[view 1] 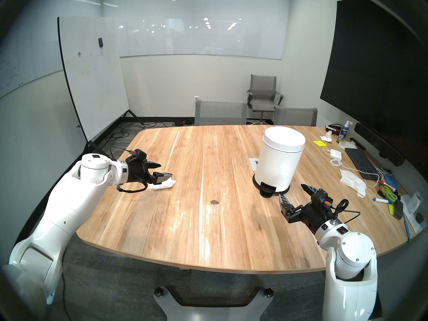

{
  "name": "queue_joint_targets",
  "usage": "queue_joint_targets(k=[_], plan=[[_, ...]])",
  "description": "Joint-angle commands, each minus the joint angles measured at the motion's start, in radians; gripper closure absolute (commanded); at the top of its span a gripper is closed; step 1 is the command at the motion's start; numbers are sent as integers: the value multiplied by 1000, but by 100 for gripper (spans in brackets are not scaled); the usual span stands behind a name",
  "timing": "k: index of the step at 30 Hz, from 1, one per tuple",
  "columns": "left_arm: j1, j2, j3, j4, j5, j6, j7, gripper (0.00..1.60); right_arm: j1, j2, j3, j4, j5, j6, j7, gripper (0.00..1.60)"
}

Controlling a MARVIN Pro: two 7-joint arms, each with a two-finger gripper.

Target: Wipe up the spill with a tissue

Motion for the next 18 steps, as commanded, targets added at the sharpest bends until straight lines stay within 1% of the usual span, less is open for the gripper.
queue_joint_targets(k=[1,5,11,15,18], plan=[[-83,9,8,40,17,-15,-31,0,3,0,-2,-20,1,-2,0,0],[-106,6,32,81,45,-32,-51,0,2,0,-2,-20,1,-2,0,0],[-123,-8,54,115,70,-55,-57,0,2,0,-2,-20,1,-2,0,0],[-153,-26,65,152,85,-61,-52,0,3,0,-2,-20,1,-2,0,0],[-188,-52,80,203,105,-68,-39,0,3,0,-2,-20,1,-2,0,0]])
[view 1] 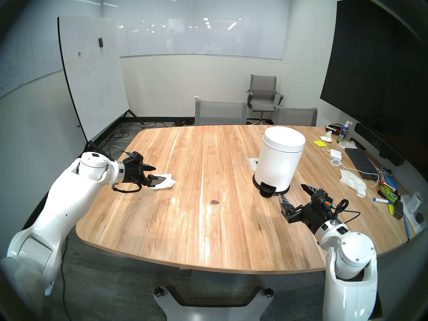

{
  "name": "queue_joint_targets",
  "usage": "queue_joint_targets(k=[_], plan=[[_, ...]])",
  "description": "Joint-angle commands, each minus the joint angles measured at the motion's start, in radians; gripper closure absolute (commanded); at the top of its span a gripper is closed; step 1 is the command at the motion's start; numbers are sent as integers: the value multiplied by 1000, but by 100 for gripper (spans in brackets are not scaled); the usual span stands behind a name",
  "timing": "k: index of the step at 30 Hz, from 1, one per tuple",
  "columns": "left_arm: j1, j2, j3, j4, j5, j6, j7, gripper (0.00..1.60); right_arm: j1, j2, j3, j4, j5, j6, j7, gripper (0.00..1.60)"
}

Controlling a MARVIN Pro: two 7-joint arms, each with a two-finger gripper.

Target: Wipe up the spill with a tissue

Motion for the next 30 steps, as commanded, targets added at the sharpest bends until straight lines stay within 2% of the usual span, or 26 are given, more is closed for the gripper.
queue_joint_targets(k=[1,15,30], plan=[[-100,-48,7,64,20,-23,18,0,3,0,-2,-20,1,-2,0,0],[-179,-111,57,246,69,-93,24,0,3,0,-2,-20,1,-2,0,0],[-203,-135,80,347,99,-151,-17,0,2,0,-2,-21,1,-2,0,0]])
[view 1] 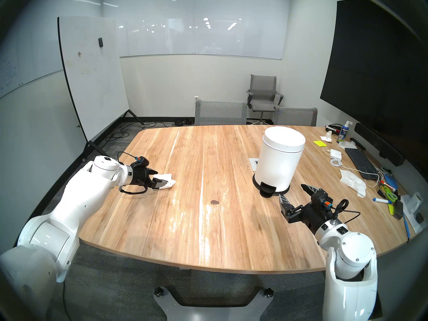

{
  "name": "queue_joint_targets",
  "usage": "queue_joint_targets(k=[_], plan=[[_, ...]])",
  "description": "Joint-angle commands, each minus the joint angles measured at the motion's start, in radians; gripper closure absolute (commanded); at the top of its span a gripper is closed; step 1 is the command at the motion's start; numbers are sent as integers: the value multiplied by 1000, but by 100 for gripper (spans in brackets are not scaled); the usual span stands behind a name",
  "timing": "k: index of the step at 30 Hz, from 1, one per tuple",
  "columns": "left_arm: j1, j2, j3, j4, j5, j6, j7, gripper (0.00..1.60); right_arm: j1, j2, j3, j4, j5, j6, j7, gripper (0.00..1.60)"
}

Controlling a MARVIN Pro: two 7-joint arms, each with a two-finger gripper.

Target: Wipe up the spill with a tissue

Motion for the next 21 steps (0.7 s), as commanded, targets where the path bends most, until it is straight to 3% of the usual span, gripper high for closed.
queue_joint_targets(k=[1,21], plan=[[-43,-15,-1,14,-1,-29,-16,0,2,0,-2,-21,1,-2,0,0],[-64,-49,14,101,35,-71,-23,0,2,0,-2,-21,1,-2,0,0]])
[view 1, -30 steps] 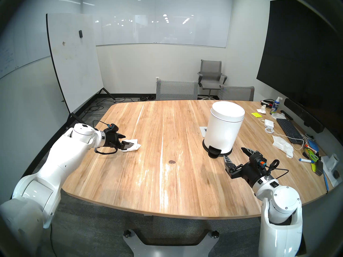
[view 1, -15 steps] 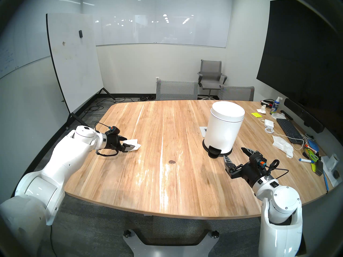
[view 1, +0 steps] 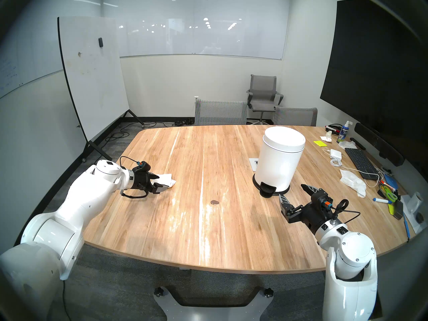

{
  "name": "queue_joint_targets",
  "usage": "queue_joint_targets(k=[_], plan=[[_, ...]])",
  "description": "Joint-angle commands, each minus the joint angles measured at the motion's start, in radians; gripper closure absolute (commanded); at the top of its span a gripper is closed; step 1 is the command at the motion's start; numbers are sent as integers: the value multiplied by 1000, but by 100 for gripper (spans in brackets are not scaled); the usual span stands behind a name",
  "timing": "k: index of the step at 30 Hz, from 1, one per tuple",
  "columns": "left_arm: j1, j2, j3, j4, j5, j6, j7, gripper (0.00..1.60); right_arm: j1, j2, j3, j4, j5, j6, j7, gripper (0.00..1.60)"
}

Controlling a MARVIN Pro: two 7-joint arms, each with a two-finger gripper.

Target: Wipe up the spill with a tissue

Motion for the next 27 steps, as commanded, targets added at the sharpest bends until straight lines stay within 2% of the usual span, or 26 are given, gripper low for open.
queue_joint_targets(k=[1,20,21,22,23,26,27], plan=[[-34,-19,-2,-2,1,-12,7,0,3,0,-2,-21,1,-2,0,0],[-24,-62,3,54,24,-45,31,0,2,0,-2,-21,1,-1,0,0],[-23,-63,4,53,25,-45,31,10,2,0,-2,-21,1,-1,0,0],[-21,-63,4,52,26,-45,31,40,2,0,-2,-21,1,-1,0,0],[-20,-63,4,50,26,-45,31,88,2,0,-2,-21,1,-1,0,0],[-17,-63,4,48,26,-44,30,127,2,0,-2,-21,1,-1,0,0],[-16,-62,3,47,25,-44,30,151,2,0,-2,-21,1,-1,0,0]])
